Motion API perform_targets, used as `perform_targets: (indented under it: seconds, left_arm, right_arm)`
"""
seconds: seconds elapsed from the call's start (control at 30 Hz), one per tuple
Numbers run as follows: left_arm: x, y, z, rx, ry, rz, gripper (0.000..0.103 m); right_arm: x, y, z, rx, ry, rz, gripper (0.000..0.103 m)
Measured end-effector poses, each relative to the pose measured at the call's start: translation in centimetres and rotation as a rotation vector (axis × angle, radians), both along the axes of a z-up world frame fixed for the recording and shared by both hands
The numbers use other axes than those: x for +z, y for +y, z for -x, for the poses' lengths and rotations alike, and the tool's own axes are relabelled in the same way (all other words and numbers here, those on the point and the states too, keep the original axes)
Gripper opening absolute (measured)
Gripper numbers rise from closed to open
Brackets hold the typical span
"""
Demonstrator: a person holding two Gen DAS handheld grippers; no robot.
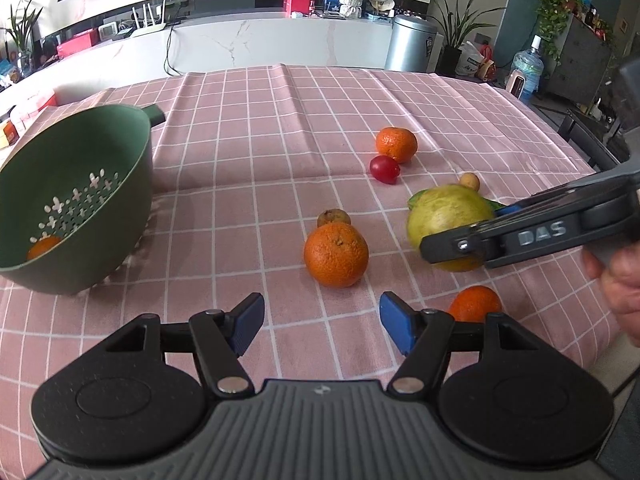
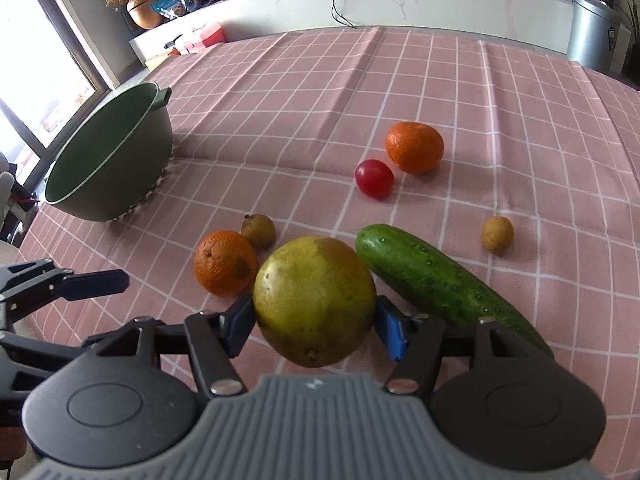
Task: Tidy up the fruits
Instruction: 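Grasp the large yellow-green pomelo with the right tool, then grasp an orange with the left tool while the right tool holds the pomelo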
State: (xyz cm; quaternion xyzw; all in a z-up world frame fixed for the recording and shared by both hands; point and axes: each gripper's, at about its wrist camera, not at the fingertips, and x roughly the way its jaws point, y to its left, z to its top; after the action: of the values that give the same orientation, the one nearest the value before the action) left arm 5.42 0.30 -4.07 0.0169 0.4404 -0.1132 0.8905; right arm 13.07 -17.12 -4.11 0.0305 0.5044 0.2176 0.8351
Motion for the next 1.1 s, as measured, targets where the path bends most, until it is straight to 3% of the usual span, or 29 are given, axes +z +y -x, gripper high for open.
perform_targets:
  seconds: [0.43, 0.67, 0.83, 1.1]
  left_arm:
    - [-2.2, -2.1, -4.0, -0.048, 0.022, 0.034, 0.077]
    - [-2.7, -2.3, -4.5, -0.048, 0.029, 0.023, 0.069]
    - [-2.8, -2.1, -4.8, -0.037, 0.032, 0.031, 0.054]
    - [-2.9, -1.8, -4.9, -0.028, 0.033, 0.046, 0.052]
  right_arm:
    - [2.9, -4.8, 1.0, -0.06, -0.034, -0.027, 0.06]
    - [2.8, -5.9, 0.9, -0.065, -0.031, -0.035, 0.06]
    - [2.6, -5.8, 0.9, -0.059, -0.027, -0.04, 0.06]
    - [2.3, -6.1, 0.9, -0.058, -0.018, -0.043, 0.06]
